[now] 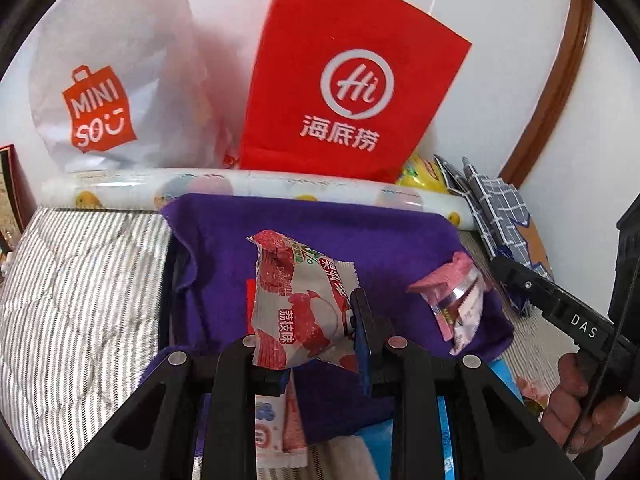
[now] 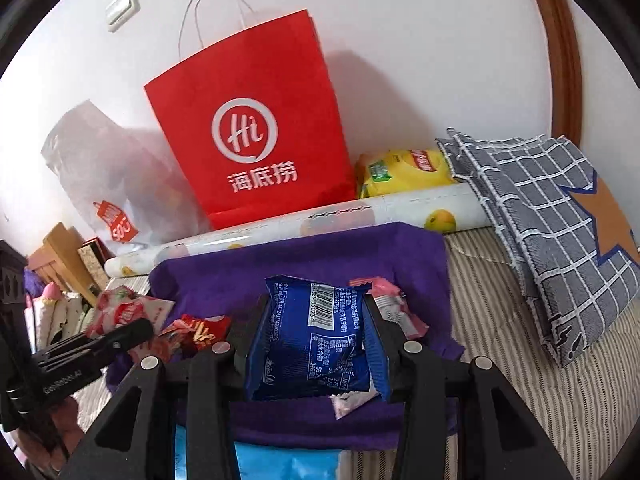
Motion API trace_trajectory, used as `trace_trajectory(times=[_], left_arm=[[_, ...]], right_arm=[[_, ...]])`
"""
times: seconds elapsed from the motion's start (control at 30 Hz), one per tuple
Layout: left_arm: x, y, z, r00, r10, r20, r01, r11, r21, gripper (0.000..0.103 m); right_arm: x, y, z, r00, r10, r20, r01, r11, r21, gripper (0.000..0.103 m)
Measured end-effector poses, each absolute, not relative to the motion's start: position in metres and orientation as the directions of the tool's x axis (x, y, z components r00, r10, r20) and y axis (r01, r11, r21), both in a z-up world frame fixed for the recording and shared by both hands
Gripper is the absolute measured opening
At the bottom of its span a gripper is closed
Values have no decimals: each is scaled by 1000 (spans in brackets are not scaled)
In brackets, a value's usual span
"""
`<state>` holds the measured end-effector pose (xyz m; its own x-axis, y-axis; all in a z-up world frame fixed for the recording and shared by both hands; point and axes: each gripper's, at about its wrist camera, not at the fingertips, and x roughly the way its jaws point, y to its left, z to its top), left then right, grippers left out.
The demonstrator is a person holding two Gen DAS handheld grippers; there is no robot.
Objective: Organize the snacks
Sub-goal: 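Carry the strawberry-print bag with the left tool while the right tool carries the blue pack to the towel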
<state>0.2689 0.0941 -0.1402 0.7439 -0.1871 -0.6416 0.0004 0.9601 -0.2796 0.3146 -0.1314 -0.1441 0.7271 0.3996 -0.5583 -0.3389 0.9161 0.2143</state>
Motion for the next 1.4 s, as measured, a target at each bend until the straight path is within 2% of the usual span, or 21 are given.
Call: trace_trajectory(times=[0.2,1.07,1.4], left_arm=[[268,98,-145,753,-168,-636,-23,960,-280,26],[268,89,-160,732,-173,-659,-21,961,-275,26],[267,87,-159,734,-184,-654,-3,962,-274,26]], right_arm=[[316,-122,-156,729,376,-572,-351,923,159,40],[317,-120,-163,741,338,-581,-314,938,146,43],[314,-114,-164,749,320,-580,-326,940,97,43]])
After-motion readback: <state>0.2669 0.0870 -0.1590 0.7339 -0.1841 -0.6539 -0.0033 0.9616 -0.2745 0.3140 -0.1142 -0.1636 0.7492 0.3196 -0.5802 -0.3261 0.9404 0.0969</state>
